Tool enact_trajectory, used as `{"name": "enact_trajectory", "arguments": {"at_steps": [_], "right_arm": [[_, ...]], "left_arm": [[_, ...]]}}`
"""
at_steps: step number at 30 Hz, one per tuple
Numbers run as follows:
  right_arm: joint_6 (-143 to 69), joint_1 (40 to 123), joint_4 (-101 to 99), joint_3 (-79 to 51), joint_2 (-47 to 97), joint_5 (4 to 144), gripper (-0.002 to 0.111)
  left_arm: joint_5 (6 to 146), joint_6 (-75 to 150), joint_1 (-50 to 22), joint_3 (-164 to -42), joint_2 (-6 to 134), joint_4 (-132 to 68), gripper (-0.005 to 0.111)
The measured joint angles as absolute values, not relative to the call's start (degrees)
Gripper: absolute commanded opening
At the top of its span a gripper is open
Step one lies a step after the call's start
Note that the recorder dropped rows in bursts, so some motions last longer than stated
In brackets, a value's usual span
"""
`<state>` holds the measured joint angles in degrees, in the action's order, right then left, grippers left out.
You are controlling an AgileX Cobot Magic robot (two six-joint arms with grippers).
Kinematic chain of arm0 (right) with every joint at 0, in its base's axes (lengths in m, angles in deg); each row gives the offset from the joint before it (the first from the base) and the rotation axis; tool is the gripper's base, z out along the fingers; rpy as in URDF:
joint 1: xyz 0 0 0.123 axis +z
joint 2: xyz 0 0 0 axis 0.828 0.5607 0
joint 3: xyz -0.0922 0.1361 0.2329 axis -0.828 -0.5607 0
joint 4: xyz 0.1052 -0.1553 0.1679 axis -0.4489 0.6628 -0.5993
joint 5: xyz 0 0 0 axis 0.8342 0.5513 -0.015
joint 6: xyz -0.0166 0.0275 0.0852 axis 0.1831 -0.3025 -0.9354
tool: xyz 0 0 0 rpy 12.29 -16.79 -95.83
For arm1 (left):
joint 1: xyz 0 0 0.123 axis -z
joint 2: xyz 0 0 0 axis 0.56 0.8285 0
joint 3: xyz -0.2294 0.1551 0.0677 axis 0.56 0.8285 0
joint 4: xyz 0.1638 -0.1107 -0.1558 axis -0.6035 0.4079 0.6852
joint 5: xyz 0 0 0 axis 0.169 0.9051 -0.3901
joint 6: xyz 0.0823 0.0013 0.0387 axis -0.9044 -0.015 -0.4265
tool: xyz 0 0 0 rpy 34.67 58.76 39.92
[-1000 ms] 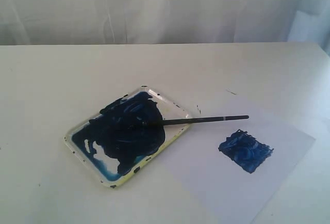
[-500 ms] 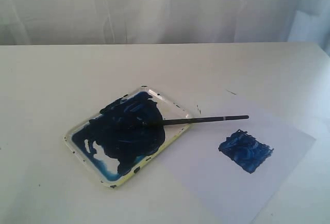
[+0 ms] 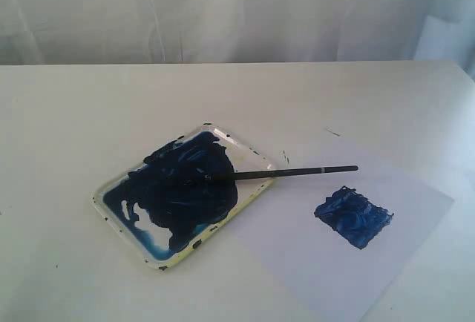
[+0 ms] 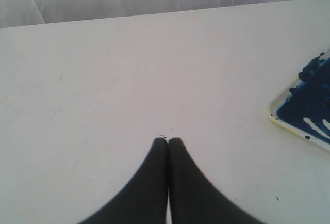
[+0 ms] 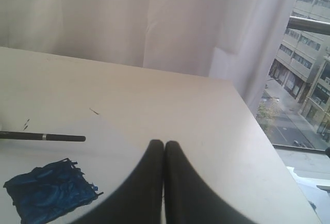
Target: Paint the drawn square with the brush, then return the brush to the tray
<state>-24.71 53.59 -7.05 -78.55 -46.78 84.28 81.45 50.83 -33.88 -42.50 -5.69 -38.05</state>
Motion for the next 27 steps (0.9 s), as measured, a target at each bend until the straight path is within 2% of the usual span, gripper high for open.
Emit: {"name": "enact_trajectory", "arguments": {"at_steps": [27], "right_arm": [[-31.53,53.59,-0.64,-78.55,-46.78,84.92,0.0]], "left_arm": [[81.45,50.83,-33.88,-42.5,-5.69,-38.05,0.0]]}}
